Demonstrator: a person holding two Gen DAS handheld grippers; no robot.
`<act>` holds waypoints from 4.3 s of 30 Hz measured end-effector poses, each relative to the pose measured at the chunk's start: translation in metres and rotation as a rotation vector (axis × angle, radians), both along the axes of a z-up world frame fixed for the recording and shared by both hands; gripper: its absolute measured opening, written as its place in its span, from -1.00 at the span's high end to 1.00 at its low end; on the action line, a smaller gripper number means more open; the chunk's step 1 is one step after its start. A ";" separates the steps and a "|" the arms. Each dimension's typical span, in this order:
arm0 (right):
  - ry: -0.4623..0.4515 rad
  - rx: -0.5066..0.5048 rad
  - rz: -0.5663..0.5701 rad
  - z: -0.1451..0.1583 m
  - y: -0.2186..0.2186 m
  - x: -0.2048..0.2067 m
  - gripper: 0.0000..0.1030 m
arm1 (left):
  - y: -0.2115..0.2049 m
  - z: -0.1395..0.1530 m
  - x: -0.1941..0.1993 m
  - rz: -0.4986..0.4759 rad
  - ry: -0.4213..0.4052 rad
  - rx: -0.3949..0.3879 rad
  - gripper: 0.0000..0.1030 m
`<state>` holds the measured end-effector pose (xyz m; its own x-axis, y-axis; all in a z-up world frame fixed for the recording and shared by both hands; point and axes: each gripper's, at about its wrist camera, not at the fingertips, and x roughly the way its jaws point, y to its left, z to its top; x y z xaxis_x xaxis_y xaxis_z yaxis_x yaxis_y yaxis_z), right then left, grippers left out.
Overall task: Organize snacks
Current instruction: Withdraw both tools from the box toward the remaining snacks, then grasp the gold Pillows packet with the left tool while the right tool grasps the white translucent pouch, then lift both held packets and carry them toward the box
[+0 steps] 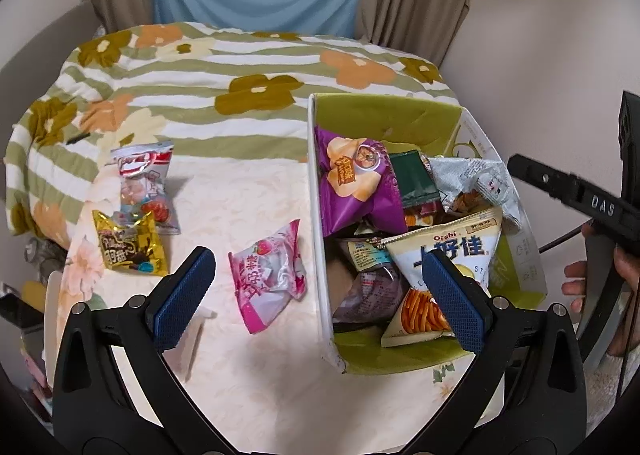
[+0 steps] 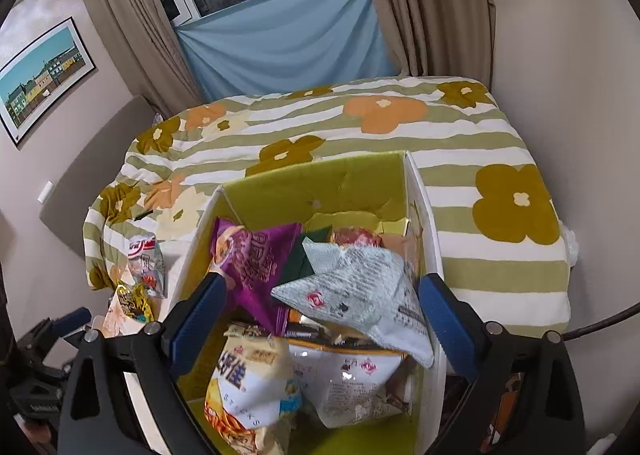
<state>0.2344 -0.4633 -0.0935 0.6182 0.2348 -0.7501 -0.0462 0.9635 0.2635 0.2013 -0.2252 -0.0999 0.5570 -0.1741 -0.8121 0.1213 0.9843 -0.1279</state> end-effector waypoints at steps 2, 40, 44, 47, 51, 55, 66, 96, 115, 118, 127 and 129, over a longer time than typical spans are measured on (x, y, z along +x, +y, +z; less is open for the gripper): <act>-0.006 0.005 0.003 -0.001 0.000 -0.006 -0.86 | -0.001 0.001 -0.001 -0.003 -0.003 -0.001 -0.99; -0.017 -0.028 -0.080 0.045 0.213 -0.065 -0.87 | 0.211 0.015 0.017 -0.293 -0.026 0.036 -0.99; 0.021 -0.056 -0.088 0.025 0.250 -0.065 -0.87 | 0.231 -0.008 0.029 -0.405 -0.027 0.118 -0.99; 0.093 -0.062 -0.086 -0.004 0.279 -0.059 -0.87 | 0.232 -0.028 0.036 -0.506 -0.040 0.212 -0.99; 0.175 -0.079 -0.094 -0.046 0.310 -0.053 -0.87 | 0.224 -0.056 0.043 -0.657 -0.065 0.325 -0.99; 0.222 -0.116 -0.143 -0.084 0.332 -0.056 -0.87 | 0.211 -0.088 0.044 -0.816 -0.088 0.427 -0.99; 0.290 -0.143 -0.184 -0.136 0.362 -0.066 -0.87 | 0.185 -0.152 0.047 -1.018 -0.086 0.575 -0.57; 0.340 -0.208 -0.103 -0.173 0.383 -0.037 -0.26 | 0.244 -0.176 0.077 -0.679 0.264 0.308 0.17; 0.173 -0.168 -0.152 -0.090 0.343 -0.046 -0.12 | 0.259 -0.067 0.068 -0.436 0.126 0.088 0.19; 0.108 -0.133 -0.171 -0.058 0.321 -0.051 -0.12 | 0.235 -0.034 0.066 -0.433 0.060 0.081 0.19; -0.046 -0.132 -0.113 0.024 0.226 -0.063 -0.12 | 0.122 0.040 0.059 -0.382 -0.049 -0.006 0.19; -0.068 -0.136 -0.088 0.037 0.198 -0.063 -0.12 | 0.094 0.044 0.061 -0.371 -0.050 -0.028 0.19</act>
<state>0.1712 -0.2652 -0.0560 0.6821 0.0766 -0.7272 0.0266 0.9912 0.1294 0.2619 -0.1316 -0.0557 0.4908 -0.3940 -0.7771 0.4763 0.8682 -0.1393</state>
